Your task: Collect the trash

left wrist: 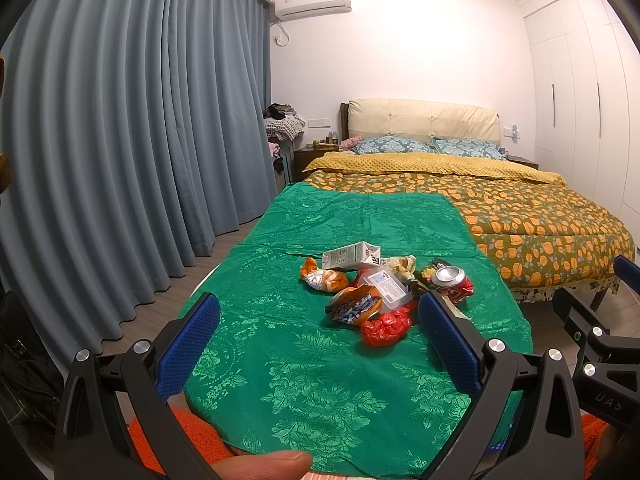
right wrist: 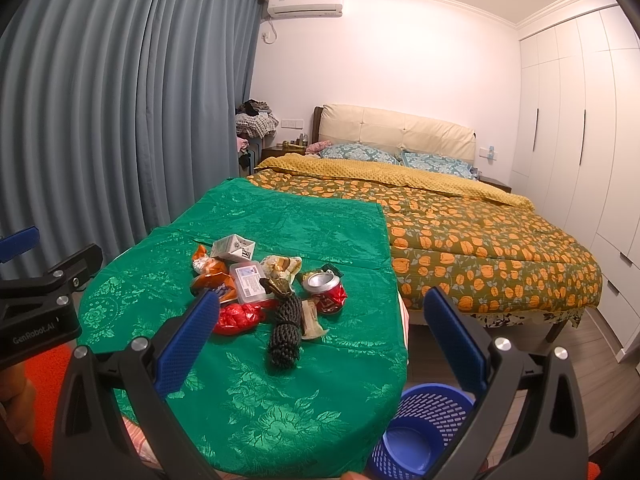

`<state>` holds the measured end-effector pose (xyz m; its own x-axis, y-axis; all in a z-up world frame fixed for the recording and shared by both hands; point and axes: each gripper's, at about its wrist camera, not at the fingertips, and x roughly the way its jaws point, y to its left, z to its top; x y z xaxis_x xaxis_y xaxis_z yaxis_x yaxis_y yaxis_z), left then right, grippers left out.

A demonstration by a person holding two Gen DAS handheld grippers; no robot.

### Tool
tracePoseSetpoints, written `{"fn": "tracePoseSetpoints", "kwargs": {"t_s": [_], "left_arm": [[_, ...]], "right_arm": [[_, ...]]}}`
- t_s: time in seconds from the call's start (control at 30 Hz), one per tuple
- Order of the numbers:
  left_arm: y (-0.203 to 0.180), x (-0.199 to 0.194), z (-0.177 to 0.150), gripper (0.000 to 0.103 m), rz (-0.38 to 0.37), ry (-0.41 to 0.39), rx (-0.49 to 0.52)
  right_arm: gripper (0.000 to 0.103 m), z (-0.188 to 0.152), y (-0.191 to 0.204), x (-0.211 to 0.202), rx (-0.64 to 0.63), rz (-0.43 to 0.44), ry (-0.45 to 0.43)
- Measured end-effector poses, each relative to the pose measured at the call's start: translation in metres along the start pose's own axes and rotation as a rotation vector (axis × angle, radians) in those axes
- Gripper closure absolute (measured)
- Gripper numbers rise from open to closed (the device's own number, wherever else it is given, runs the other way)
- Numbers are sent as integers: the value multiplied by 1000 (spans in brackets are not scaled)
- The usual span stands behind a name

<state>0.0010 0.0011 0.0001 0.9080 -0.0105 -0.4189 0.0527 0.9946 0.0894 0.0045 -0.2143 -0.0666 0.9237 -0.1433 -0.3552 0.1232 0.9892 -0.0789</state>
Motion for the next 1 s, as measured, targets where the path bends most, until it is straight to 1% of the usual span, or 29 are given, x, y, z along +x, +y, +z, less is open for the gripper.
{"fn": "tracePoseSetpoints", "kwargs": {"t_s": [1.0], "left_arm": [[0, 0, 0, 4, -2, 1, -2]], "right_arm": [[4, 0, 1, 1, 0, 1, 2]]}}
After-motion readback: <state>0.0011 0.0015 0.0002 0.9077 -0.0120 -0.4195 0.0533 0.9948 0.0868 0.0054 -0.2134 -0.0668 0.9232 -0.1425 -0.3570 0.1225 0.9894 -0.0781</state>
